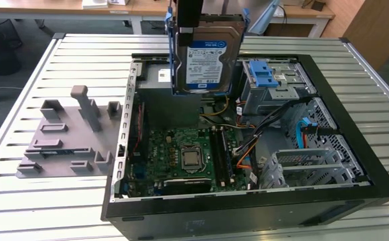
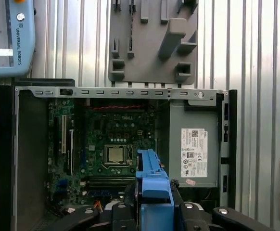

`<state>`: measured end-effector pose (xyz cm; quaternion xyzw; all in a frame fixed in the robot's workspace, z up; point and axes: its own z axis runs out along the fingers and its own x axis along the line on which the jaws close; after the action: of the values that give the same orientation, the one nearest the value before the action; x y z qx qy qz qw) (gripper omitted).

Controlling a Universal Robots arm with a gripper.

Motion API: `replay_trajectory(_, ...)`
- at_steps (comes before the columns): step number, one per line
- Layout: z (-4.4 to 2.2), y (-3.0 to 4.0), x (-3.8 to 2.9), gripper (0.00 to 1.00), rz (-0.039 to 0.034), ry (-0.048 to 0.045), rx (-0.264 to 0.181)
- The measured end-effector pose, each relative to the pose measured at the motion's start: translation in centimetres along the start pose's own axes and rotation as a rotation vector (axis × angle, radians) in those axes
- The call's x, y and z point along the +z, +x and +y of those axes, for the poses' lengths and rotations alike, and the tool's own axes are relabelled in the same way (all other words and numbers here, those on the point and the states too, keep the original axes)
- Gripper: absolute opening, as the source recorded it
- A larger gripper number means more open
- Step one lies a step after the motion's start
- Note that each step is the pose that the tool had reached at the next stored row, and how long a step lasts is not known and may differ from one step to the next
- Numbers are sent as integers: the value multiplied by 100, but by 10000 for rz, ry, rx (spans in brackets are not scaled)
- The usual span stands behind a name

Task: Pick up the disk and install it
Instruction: 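Pick up the disk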

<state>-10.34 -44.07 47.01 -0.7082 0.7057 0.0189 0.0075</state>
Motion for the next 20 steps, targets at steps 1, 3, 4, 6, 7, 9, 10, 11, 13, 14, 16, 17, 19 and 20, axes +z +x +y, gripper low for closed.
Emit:
replay_trajectory(1, -19, 4, -1, 36, 2, -2, 0)
replay_trajectory(3, -65, 10, -1, 36, 4, -7, 2)
replay_trajectory(4, -93, 11, -1, 36, 4, -9, 2)
replay_trajectory(6, -144, 14, 0, 36, 2, -10, 2)
replay_trajectory(7, -169, 16, 1, 36, 2, -10, 2)
replay_trajectory(9, -200, 26, 0, 36, 3, -10, 5)
replay_trajectory(10, -208, 36, 0, 36, 3, -11, 8)
replay_trajectory(11, -212, 51, 1, 36, 3, -10, 12)
replay_trajectory(13, -217, 81, 1, 36, 2, -10, 20)
replay_trajectory(14, -220, 98, 1, 36, 2, -10, 24)
replay_trajectory(16, -230, 121, 2, 36, 2, -9, 32)
replay_trajectory(17, -243, 127, 2, 36, 1, -9, 35)
replay_trajectory(19, -285, 132, 3, 36, 1, -10, 38)
replay_trajectory(20, -301, 134, 3, 36, 2, -11, 40)
